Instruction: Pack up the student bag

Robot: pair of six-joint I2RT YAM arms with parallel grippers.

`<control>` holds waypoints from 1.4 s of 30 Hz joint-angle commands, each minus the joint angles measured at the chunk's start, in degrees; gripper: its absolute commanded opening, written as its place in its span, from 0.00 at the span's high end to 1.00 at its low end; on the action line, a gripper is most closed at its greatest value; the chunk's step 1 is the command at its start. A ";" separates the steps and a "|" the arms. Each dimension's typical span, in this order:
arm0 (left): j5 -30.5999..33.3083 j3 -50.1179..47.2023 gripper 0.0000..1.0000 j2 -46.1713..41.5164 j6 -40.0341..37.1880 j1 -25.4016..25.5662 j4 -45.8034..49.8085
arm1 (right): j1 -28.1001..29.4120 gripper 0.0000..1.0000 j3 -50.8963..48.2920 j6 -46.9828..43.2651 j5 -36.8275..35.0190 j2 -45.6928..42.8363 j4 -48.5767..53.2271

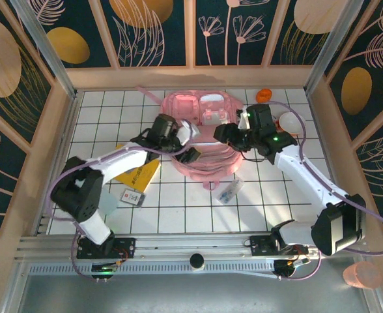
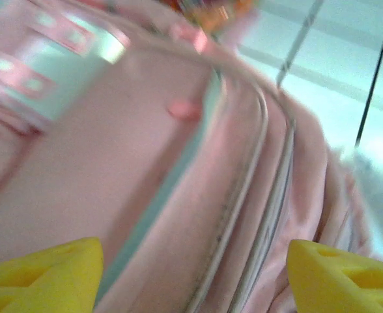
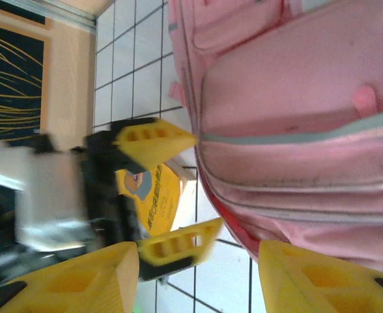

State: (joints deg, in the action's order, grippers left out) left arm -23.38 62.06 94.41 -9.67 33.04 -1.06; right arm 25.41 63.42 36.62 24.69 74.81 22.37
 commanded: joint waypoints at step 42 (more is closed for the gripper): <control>13.17 -38.16 0.32 -28.59 66.49 -35.23 6.92 | 26.30 0.62 50.08 -19.40 -8.02 63.72 7.92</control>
State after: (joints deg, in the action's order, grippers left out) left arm -11.00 24.03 64.58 57.36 -1.89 6.20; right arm 51.42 111.44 18.35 16.53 137.05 27.07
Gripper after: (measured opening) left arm 0.677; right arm 0.380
